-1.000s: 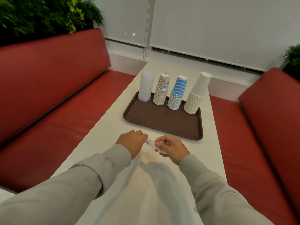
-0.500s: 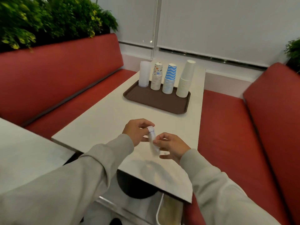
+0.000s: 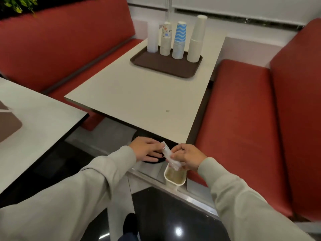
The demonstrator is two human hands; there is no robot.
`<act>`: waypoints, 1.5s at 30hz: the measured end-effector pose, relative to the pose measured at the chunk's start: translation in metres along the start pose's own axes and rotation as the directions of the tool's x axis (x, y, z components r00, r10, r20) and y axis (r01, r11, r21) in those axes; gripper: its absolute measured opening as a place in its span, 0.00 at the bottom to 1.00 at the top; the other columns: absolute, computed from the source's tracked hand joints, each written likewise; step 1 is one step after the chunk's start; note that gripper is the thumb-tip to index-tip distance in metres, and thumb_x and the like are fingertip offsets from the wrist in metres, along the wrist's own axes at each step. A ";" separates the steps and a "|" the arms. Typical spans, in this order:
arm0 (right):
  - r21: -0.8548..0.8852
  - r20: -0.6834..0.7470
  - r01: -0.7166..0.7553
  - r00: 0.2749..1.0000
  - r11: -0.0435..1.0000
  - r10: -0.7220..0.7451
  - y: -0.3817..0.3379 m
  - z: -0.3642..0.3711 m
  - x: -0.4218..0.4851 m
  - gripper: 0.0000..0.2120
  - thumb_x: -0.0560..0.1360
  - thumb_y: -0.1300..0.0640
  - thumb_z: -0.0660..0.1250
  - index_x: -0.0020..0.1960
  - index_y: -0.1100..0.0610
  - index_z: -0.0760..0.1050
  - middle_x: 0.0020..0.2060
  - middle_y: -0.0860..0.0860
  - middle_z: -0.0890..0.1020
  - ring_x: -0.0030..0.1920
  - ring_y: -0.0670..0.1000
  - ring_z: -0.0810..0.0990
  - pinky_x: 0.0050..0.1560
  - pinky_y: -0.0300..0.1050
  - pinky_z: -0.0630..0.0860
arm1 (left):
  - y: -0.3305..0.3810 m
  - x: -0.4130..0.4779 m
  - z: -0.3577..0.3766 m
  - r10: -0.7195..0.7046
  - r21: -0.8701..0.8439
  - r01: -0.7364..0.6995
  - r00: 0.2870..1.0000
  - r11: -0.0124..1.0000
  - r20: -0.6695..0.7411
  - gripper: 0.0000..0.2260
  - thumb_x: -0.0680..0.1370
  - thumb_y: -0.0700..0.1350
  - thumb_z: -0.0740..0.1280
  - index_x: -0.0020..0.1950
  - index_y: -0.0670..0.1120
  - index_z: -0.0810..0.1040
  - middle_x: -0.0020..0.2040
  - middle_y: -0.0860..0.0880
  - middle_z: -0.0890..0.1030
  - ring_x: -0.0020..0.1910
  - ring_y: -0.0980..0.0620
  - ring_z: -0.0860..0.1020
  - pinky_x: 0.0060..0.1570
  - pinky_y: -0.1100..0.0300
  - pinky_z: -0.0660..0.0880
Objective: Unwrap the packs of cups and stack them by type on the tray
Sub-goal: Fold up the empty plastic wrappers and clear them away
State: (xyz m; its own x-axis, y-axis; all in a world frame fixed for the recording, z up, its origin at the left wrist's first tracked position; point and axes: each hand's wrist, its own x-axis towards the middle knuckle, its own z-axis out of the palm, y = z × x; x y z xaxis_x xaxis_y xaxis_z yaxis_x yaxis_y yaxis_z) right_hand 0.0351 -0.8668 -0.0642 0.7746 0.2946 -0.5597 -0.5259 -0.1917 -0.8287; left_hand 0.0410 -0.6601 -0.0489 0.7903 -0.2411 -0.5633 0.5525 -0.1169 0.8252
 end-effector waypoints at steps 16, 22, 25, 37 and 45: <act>0.029 -0.239 -0.131 0.962 0.991 0.134 0.170 0.008 0.063 0.12 0.71 0.67 0.76 0.43 0.55 0.75 0.33 0.50 0.80 0.37 0.49 0.79 0.42 0.42 0.77 | -0.149 0.118 0.028 -0.164 0.003 0.165 0.982 0.986 -0.095 0.08 0.72 0.33 0.75 0.48 0.37 0.80 0.41 0.38 0.82 0.39 0.44 0.83 0.46 0.52 0.83; -0.086 -0.408 -0.082 0.912 0.993 0.040 0.232 0.000 0.142 0.12 0.70 0.64 0.76 0.38 0.48 0.78 0.38 0.52 0.83 0.41 0.53 0.81 0.47 0.56 0.83 | -0.202 0.199 0.020 -0.109 0.071 0.112 0.993 0.991 -0.041 0.14 0.73 0.37 0.75 0.57 0.44 0.78 0.48 0.42 0.84 0.46 0.47 0.84 0.51 0.55 0.82; -0.127 -0.495 -0.054 0.869 0.990 -0.016 0.257 -0.011 0.185 0.10 0.72 0.62 0.75 0.39 0.51 0.78 0.37 0.49 0.82 0.39 0.50 0.79 0.43 0.43 0.80 | -0.225 0.242 0.016 -0.050 0.111 0.054 0.998 0.992 -0.033 0.20 0.73 0.34 0.75 0.61 0.46 0.77 0.52 0.40 0.84 0.52 0.45 0.84 0.56 0.51 0.80; -0.418 -0.610 -0.302 0.792 0.857 -0.018 0.344 -0.033 0.337 0.11 0.80 0.58 0.60 0.39 0.50 0.72 0.48 0.54 0.82 0.45 0.56 0.77 0.47 0.40 0.72 | -0.311 0.354 0.010 0.073 0.647 0.002 0.993 0.763 -0.089 0.15 0.75 0.43 0.73 0.62 0.53 0.81 0.59 0.49 0.82 0.55 0.48 0.80 0.57 0.51 0.79; -0.464 -0.547 -0.310 0.837 0.830 0.006 0.380 -0.038 0.383 0.14 0.81 0.54 0.62 0.64 0.56 0.76 0.63 0.57 0.78 0.63 0.59 0.76 0.57 0.43 0.71 | -0.350 0.377 0.001 0.135 0.544 -0.105 0.991 0.832 -0.015 0.17 0.78 0.37 0.70 0.65 0.48 0.78 0.53 0.49 0.80 0.49 0.50 0.81 0.36 0.65 0.80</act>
State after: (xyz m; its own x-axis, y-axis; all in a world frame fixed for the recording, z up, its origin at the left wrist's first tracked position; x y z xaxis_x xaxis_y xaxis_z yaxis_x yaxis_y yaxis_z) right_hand 0.1448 -0.8624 -0.5940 0.8372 -0.2669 -0.4773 -0.5134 -0.6843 -0.5178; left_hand 0.1452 -0.7104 -0.5498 0.8613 -0.2405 -0.4477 0.2328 -0.5964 0.7682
